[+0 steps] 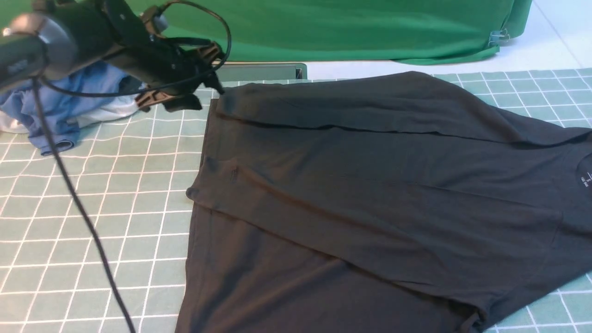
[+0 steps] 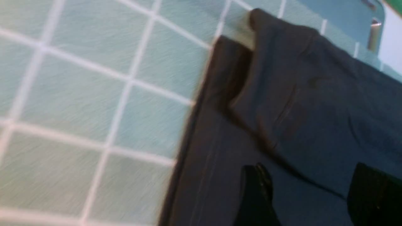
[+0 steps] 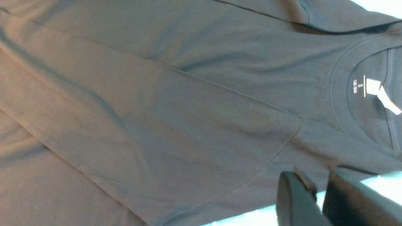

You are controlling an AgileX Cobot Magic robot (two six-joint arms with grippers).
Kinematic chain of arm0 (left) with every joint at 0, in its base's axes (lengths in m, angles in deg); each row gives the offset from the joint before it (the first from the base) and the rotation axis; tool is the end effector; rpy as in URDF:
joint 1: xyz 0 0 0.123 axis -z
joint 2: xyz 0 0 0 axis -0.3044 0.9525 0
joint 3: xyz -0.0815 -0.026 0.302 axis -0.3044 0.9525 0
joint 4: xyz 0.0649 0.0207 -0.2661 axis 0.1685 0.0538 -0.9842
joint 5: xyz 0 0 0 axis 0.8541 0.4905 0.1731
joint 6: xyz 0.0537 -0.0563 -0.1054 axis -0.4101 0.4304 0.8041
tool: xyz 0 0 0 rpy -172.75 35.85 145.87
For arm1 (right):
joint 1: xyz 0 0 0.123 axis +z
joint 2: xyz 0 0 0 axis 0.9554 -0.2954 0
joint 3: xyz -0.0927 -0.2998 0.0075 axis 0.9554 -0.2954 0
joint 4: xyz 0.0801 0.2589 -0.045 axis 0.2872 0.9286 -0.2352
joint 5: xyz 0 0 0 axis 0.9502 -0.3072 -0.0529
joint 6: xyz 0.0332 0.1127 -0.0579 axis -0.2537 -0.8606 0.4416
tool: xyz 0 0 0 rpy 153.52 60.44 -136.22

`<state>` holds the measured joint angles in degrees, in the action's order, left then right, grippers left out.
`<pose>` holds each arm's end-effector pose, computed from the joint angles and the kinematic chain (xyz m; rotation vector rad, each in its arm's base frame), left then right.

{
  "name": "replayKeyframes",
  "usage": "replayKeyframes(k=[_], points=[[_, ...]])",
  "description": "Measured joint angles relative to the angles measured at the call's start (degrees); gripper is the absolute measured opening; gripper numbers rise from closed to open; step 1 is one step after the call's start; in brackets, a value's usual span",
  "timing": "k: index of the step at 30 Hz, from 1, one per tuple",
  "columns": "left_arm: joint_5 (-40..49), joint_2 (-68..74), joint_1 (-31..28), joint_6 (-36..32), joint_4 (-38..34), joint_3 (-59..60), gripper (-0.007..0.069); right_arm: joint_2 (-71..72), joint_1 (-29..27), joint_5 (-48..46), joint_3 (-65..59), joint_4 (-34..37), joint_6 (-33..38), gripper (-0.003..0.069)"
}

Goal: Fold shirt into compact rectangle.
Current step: 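Grab the top left corner of the dark shirt with the left gripper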

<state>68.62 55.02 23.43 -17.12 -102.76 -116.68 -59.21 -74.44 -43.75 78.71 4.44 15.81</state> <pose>0.5388 -0.0858 0.2009 -0.4270 2.4762 -0.5681 0.1998 0.0087 0.3443 -0.0309 2.4437 0.1156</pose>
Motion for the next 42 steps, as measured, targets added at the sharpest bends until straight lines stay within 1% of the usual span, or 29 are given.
replayKeyframes(k=[6, 11, 20, 23, 26, 29, 33, 34, 36, 38, 39, 42], points=[[-1.29, 6.06, 0.00, -1.00, -2.37, -4.26, 0.0395, 0.00, 0.00, 0.21, 0.00, 0.04, 0.00, 0.0180], [-4.49, 8.39, 0.00, -1.14, -4.63, -4.93, 0.0396, 0.00, 0.00, 1.99, 0.00, 0.04, 0.00, 0.0185], [-8.98, 10.09, 0.00, -2.30, -6.14, -4.92, 0.0391, 0.00, 0.00, 4.63, 0.00, 0.10, 0.00, 0.0186], [-12.12, 10.09, 0.00, -2.42, -6.51, -4.92, 0.0355, 0.00, 0.00, 4.69, 0.00, 0.10, 0.00, 0.0186], [-14.96, 10.09, 0.00, -2.42, -6.86, -4.92, 0.0288, 0.00, 0.00, 4.69, 0.00, 0.10, 0.00, 0.0190], [-15.12, 10.09, 0.00, -2.42, -6.92, -4.92, 0.0192, 0.00, 0.00, 4.69, 0.00, 0.10, -0.04, 0.0195], [-11.98, 10.09, 0.00, -3.50, -7.00, -4.92, 0.0050, 0.00, 0.00, 4.69, 0.00, 0.10, -0.04, 0.0198], [-11.46, 10.09, 0.00, -4.03, -7.00, -4.99, 0.0030, 0.00, 0.00, 4.69, 0.00, 0.10, -0.04, 0.0198], [-9.67, 9.96, 0.00, -4.68, -6.83, -5.64, 0.0014, 0.00, 0.00, 4.74, 0.00, 0.10, 0.35, 0.0198], [-8.25, 9.63, 0.00, -5.08, -6.19, -6.38, 0.0014, 0.00, 0.00, 4.81, 0.00, 0.10, 0.61, 0.0198], [-5.68, 8.91, 0.22, -5.39, -3.65, -7.89, 0.0020, 0.00, 0.00, 5.19, 0.00, 0.10, 0.87, 0.0198], [-2.06, 7.73, 1.21, -4.05, 2.25, -10.21, 0.0054, 0.00, 0.00, 5.67, 0.00, 0.10, 0.99, 0.0198]])
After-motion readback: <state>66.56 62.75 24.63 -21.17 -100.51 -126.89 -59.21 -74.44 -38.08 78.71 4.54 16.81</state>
